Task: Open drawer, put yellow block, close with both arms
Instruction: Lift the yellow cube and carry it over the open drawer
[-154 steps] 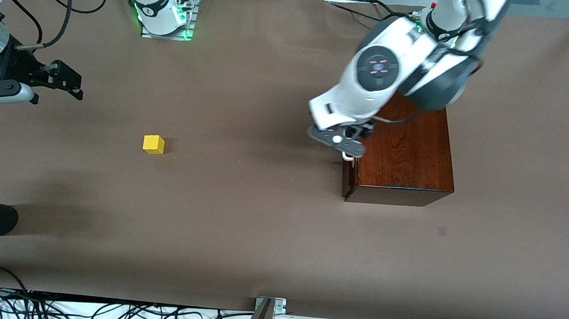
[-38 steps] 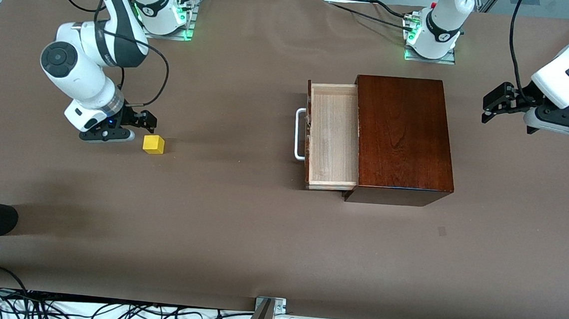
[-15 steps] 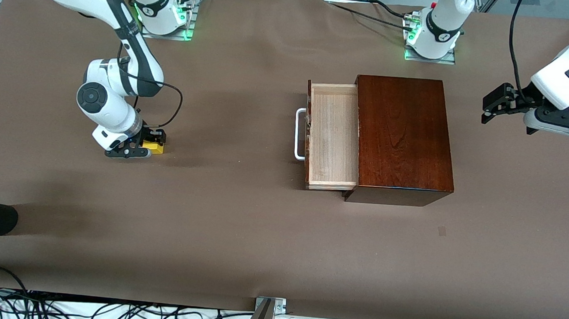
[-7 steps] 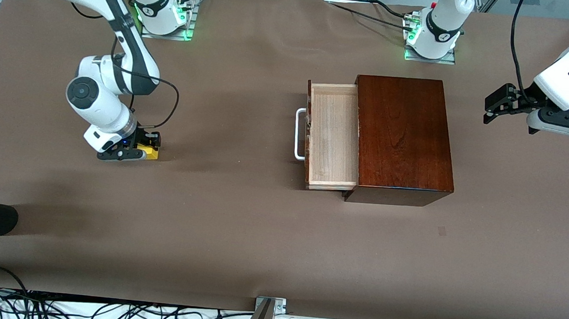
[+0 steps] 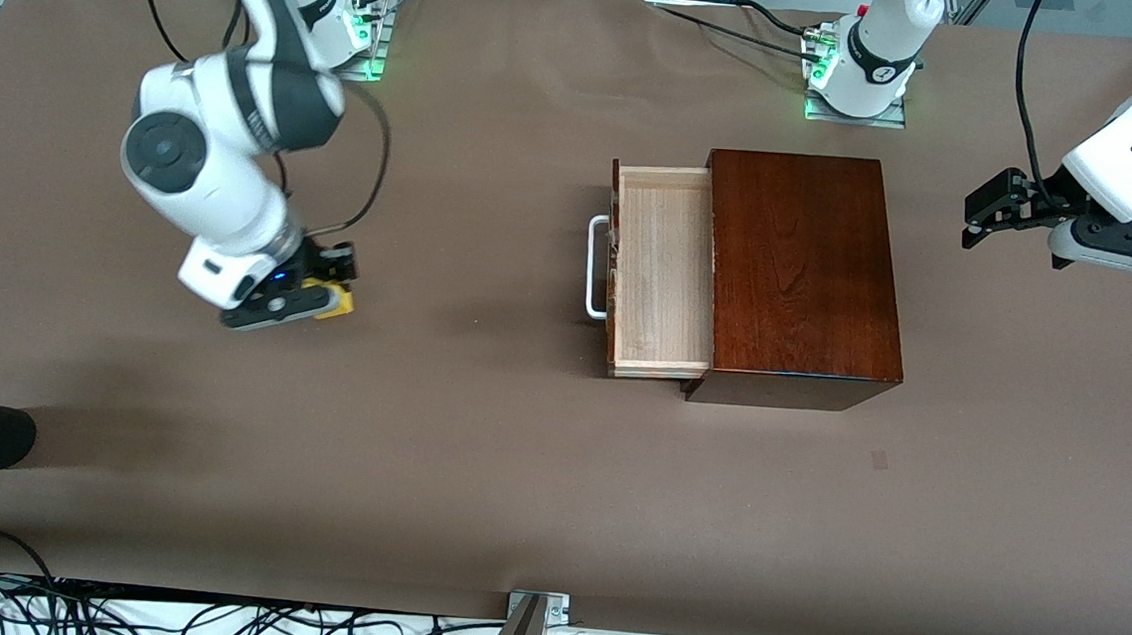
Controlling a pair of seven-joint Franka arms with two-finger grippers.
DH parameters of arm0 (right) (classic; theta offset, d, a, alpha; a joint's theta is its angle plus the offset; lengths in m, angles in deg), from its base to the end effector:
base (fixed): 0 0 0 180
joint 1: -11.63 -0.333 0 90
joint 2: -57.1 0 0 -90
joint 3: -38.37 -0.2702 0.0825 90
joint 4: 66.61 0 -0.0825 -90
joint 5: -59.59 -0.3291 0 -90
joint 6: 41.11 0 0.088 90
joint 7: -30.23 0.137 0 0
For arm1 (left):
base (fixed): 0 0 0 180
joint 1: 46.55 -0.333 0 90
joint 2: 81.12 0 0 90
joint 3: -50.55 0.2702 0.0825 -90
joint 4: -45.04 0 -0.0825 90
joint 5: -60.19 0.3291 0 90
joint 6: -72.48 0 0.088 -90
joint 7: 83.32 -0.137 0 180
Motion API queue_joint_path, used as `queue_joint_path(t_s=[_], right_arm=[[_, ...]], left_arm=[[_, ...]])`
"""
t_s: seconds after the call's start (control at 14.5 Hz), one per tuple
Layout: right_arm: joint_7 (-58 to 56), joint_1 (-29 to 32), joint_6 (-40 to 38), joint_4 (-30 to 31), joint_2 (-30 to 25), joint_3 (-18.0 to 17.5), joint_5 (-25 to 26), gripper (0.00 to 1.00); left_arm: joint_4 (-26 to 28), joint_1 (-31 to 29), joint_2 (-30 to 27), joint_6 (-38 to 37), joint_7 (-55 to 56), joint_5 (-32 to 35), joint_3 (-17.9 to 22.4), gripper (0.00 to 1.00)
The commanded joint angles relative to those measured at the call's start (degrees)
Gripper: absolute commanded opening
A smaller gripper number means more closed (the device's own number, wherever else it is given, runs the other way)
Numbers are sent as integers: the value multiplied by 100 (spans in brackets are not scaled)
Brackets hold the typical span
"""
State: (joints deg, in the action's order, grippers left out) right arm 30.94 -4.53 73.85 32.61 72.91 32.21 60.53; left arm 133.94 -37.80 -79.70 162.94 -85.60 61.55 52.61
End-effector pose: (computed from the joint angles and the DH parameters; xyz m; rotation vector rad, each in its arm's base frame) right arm 0.5327 0.2135 0.3697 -3.0711 -0.5907 0.0038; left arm 0.5040 -0.0561 0.5450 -3.1075 0.2440 -0.0053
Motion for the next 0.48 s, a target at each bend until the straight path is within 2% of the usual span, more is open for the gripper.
queue_joint_path(t_s=[0.0,0.21,0.41], right_arm=[[-115,-824,-588,-964,282,26,72,0],[-115,-1686,-642,-1510,519,26,239,0],[-228,-2083,-597,-1871,713,-9,187,0]], left_arm=[[-207,-31,122,-81,35,-163,-5,100],[-311,-5,262,-81,52,-163,-31,100],[-453,-40,298,-99,35,-145,-22,100]])
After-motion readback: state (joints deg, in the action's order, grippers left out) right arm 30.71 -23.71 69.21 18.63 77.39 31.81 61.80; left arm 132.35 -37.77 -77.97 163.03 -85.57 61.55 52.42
